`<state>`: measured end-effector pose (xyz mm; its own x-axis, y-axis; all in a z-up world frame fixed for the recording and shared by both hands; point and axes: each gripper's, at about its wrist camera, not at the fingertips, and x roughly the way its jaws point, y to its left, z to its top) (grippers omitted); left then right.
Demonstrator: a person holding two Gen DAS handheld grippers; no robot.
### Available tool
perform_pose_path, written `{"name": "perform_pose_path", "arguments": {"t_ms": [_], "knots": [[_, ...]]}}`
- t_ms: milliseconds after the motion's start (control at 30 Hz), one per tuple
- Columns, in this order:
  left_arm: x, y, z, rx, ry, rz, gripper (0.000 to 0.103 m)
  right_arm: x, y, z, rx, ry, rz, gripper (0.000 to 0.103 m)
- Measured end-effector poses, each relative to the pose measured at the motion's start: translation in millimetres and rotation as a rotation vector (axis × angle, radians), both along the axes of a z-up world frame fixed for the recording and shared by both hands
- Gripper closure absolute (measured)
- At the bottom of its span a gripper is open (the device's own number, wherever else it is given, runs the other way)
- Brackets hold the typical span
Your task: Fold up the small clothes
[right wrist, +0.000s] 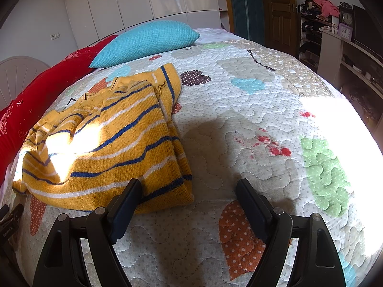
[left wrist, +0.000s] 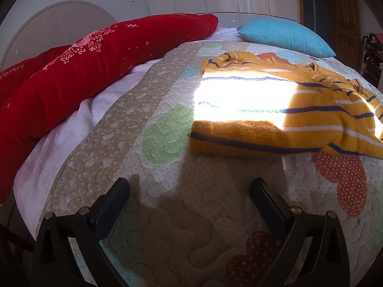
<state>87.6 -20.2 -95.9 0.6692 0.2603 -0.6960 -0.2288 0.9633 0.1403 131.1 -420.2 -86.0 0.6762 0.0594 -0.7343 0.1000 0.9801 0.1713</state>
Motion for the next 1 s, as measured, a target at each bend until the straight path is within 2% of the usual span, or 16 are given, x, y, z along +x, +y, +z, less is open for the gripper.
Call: {"name": "perform_pose_path", "arguments": {"t_ms": [400, 667, 767, 1000], "knots": [[0, 0, 0, -0.001, 0.001, 0.000, 0.002, 0, 0, 0, -0.001, 0.000, 0.000, 0.017], [2, 3, -1, -0.040, 0.020, -0.008, 0.002, 0, 1, 1, -0.001, 0.000, 0.000, 0.017], [5, 12, 2, -0.119, 0.047, -0.029, 0.002, -1, 1, 1, 0.001, 0.000, 0.000, 0.017], [23, 43, 17, -0.414, 0.053, -0.014, 0.002, -2, -4, 1, 0.030, -0.014, 0.002, 0.016]]}}
